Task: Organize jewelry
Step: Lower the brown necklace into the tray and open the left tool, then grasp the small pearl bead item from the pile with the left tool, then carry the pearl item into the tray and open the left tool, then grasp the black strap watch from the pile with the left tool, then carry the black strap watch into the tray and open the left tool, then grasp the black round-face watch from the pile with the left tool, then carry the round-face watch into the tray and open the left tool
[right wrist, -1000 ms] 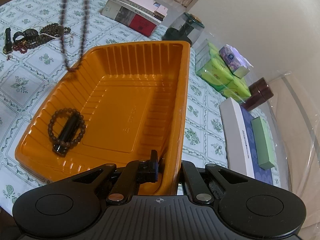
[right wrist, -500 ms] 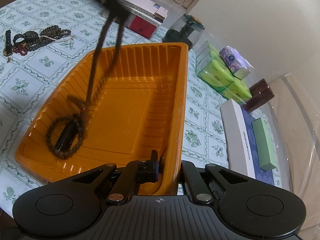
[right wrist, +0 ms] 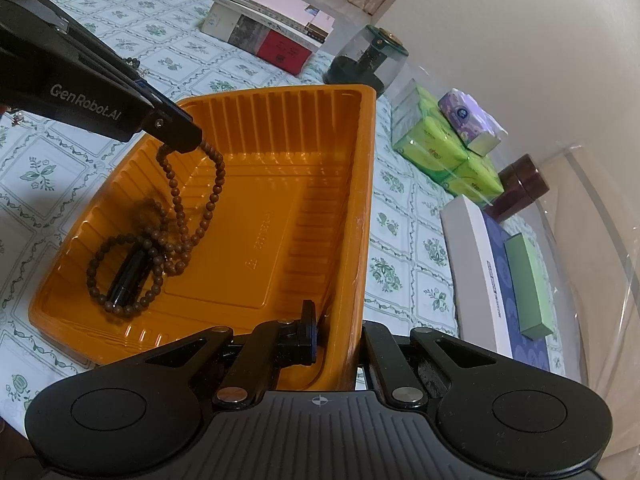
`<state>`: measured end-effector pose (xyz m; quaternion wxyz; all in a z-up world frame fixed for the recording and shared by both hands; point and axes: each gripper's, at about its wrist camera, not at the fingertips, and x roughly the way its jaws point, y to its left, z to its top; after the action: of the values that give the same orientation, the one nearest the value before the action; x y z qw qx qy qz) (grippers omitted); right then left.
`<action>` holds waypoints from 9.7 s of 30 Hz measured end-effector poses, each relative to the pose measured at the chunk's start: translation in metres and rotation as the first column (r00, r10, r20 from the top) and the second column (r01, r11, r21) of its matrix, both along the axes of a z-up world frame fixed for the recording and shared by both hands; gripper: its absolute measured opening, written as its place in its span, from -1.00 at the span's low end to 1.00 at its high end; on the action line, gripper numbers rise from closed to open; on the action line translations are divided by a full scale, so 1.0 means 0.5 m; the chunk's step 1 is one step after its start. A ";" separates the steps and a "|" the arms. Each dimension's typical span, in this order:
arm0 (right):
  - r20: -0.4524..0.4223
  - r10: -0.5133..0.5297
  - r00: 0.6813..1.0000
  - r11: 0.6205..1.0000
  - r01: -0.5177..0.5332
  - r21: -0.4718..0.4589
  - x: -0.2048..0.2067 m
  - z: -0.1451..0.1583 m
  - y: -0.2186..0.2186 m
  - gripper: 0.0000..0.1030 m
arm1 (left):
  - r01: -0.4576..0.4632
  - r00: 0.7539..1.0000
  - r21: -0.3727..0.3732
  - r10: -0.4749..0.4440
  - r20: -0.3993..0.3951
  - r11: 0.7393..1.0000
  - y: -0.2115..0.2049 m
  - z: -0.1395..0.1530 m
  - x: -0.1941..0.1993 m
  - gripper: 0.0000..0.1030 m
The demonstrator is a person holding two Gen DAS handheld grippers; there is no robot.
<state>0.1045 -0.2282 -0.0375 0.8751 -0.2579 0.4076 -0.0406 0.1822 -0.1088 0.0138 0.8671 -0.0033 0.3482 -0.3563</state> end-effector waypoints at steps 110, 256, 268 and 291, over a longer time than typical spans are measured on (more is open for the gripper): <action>0.000 -0.011 1.000 1.000 0.011 0.008 0.004 0.004 -0.005 -0.91 | -0.526 0.846 0.192 0.487 0.216 0.828 0.301 -0.122 -0.147 -0.24; -0.032 -0.016 0.999 1.000 0.015 -0.008 0.011 0.000 -0.009 -0.90 | -0.537 0.843 0.217 0.524 0.119 0.815 0.408 -0.145 -0.138 -0.64; -0.030 -0.017 0.999 1.000 0.017 -0.006 0.011 -0.002 -0.008 -0.90 | -0.505 0.863 0.282 0.478 0.162 0.816 0.388 -0.172 -0.093 -0.33; -0.029 -0.017 0.999 1.000 0.017 -0.004 0.011 -0.002 -0.009 -0.89 | -0.523 0.852 0.220 0.495 0.171 0.824 0.379 -0.121 -0.119 -0.53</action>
<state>0.1100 -0.2327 -0.0385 0.8682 -0.2568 0.4222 -0.0453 0.1227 0.0808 -0.0467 0.9407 0.0359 0.3313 -0.0631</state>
